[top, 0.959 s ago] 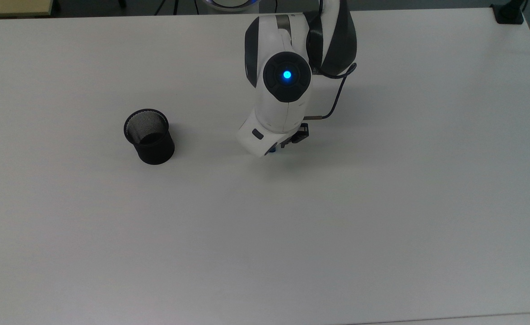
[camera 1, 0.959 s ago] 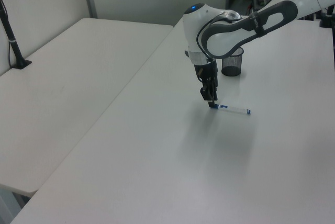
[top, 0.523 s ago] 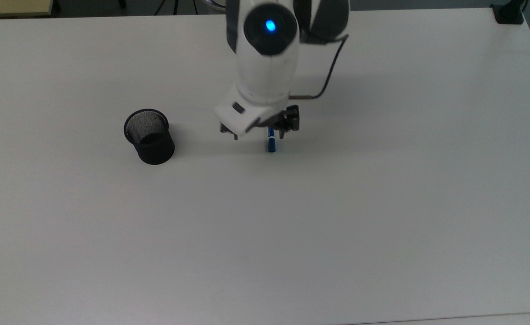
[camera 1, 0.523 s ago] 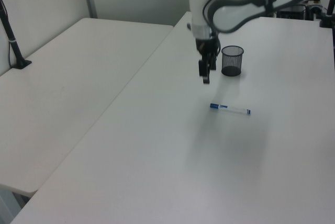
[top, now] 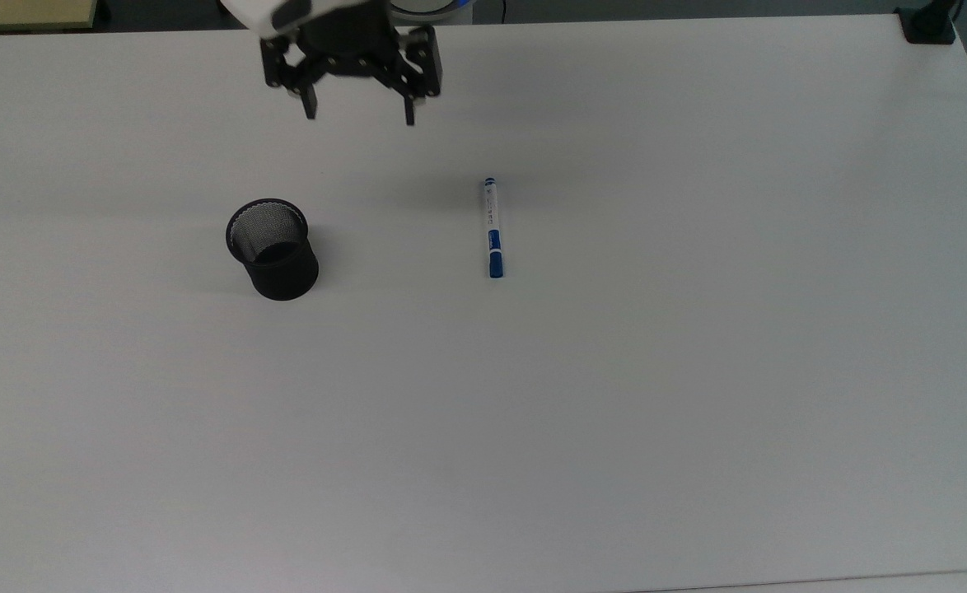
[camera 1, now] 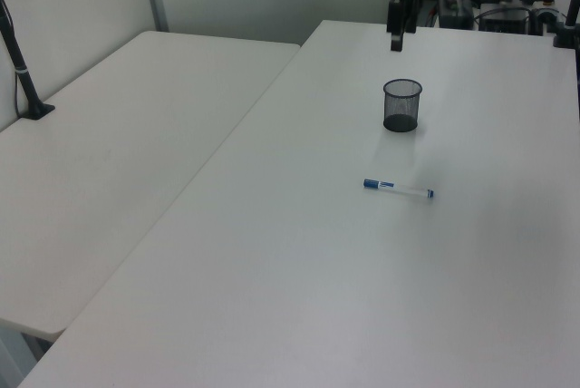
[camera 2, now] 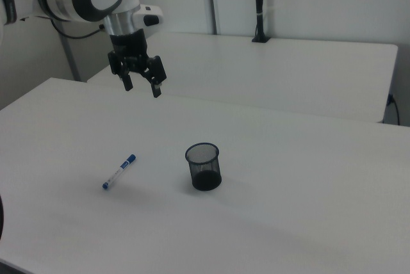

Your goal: Remove the marker

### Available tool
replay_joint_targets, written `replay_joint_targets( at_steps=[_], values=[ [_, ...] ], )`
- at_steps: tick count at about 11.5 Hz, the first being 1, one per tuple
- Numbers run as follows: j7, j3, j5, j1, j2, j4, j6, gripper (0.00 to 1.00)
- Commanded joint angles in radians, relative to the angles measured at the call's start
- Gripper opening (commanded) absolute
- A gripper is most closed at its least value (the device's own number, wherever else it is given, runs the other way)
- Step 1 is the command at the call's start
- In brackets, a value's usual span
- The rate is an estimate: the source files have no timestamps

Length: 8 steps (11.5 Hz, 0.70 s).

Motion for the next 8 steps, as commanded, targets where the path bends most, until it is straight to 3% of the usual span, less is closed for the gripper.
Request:
replay_joint_targets(
  at_steps=[1, 8],
  values=[
    [0.009, 0.079, -0.021, -0.098, -0.066, -0.056, -0.02, 1.0],
    [0.007, 0.066, -0.022, -0.103, -0.065, -0.042, -0.075, 1.0]
  ],
)
